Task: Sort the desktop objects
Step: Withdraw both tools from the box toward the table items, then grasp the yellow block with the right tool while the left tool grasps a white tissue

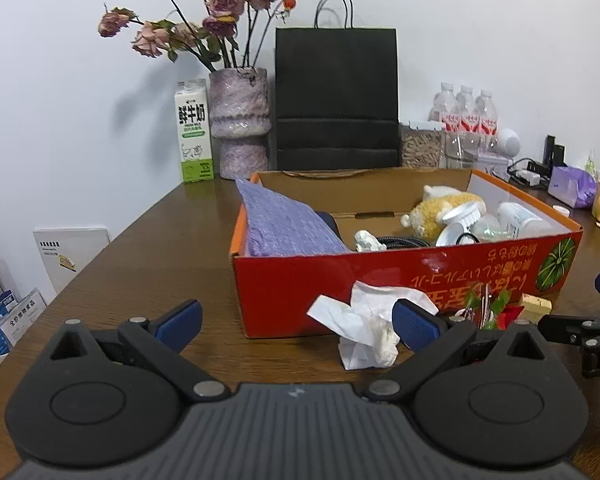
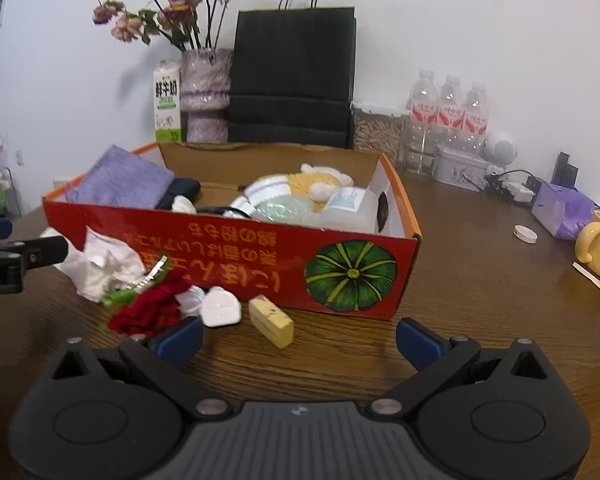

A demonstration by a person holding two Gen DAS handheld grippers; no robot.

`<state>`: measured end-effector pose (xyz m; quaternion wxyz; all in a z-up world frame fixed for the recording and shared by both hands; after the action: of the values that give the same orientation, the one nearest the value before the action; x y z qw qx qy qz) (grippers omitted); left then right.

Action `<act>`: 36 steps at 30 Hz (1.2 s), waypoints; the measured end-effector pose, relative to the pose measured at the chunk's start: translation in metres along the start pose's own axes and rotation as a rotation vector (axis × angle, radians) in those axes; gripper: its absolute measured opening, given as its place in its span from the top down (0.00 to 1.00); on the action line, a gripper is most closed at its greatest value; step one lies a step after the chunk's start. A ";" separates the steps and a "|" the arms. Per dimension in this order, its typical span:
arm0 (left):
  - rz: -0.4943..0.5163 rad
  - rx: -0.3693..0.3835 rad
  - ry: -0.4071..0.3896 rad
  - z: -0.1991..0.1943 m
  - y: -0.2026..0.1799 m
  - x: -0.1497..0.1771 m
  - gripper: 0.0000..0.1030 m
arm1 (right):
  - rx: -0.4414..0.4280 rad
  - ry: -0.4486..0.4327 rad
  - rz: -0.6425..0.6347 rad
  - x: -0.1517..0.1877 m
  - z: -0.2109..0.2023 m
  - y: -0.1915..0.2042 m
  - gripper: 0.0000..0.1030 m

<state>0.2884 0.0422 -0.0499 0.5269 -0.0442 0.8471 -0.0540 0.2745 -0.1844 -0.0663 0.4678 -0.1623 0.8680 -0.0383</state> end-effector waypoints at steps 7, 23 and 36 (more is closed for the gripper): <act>0.017 0.014 0.038 0.012 -0.011 0.004 0.00 | -0.048 0.031 -0.025 -0.003 0.018 0.003 0.20; 0.016 0.041 0.122 0.035 -0.022 0.015 0.00 | -0.145 0.006 0.024 -0.003 0.024 0.007 0.90; -0.025 0.065 0.157 0.037 -0.027 0.018 0.19 | -0.128 0.015 0.011 -0.002 0.025 0.008 0.90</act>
<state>0.3146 0.0116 -0.0786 0.4593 -0.0332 0.8829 -0.0916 0.2944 -0.1743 -0.0801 0.4502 -0.1867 0.8730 0.0188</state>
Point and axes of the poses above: each gripper's, at about its wrist camera, not at the fingertips, and z roughly the way its jaws point, y to its left, x to its underside, the point moved 10 cm from there along z, roughly the way its jaws point, and after that the axes turned 12 degrees about -z, right-handed, at the moved point
